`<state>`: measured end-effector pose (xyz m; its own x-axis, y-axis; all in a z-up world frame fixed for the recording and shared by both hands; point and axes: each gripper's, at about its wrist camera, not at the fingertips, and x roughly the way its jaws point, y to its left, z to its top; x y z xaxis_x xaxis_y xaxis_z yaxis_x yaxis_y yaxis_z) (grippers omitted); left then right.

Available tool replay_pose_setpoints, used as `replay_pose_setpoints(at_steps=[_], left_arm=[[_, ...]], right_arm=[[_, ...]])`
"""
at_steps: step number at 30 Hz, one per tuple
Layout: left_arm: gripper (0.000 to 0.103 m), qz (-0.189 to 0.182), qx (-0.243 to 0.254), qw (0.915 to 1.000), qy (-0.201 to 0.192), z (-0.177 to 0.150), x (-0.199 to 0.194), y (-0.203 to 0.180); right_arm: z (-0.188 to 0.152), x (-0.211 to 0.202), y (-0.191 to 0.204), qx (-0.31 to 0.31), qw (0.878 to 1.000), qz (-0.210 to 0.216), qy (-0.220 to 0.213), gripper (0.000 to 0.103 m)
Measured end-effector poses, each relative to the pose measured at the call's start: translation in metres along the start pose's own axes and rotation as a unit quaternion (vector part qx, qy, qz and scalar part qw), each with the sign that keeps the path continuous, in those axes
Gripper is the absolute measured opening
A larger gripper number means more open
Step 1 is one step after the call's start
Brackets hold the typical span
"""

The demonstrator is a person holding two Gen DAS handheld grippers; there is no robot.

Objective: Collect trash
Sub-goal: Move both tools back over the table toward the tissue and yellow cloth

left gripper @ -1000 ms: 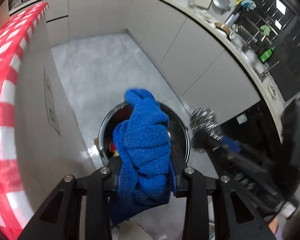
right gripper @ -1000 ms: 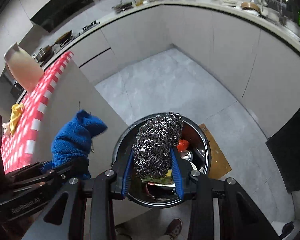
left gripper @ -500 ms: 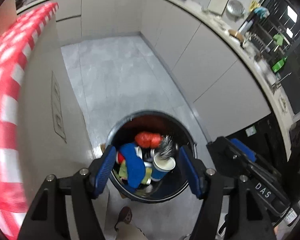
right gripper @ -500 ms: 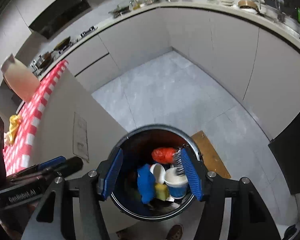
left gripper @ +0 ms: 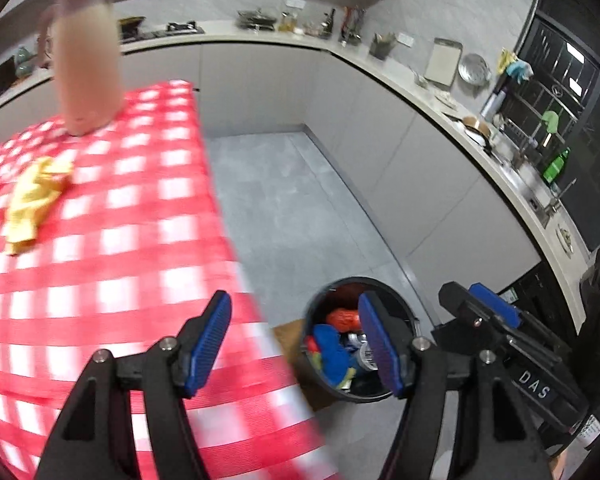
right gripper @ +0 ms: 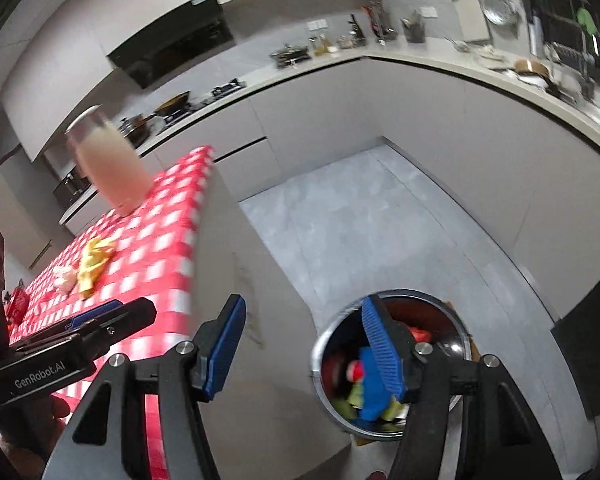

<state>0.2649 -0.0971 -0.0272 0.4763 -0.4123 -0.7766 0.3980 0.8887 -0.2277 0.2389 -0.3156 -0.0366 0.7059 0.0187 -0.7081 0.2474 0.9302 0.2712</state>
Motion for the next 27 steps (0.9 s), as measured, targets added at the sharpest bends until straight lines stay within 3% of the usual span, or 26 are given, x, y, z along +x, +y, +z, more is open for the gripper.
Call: replay_pose_setpoints(at_steps=[5,15,27], left_arm=[[0.075,0.025,-0.022,0.9993,-0.019,0.001,-0.03,0.052],[0.076,0.063,-0.062,0.995,-0.047,0.002,-0.073,0.153],[0.077,0.113,-0.1,0.9871,-0.053,0.001,-0.099,0.275]], right_arm=[[-0.004,-0.002,0.068,-0.021,1.0,0.017,-0.004,0.066],[-0.005,0.021,0.202,-0.071,0.996,0.061,0.0,0.073],[-0.012,0.065,0.315,-0.102,0.99,0.098,0.017,0.076]])
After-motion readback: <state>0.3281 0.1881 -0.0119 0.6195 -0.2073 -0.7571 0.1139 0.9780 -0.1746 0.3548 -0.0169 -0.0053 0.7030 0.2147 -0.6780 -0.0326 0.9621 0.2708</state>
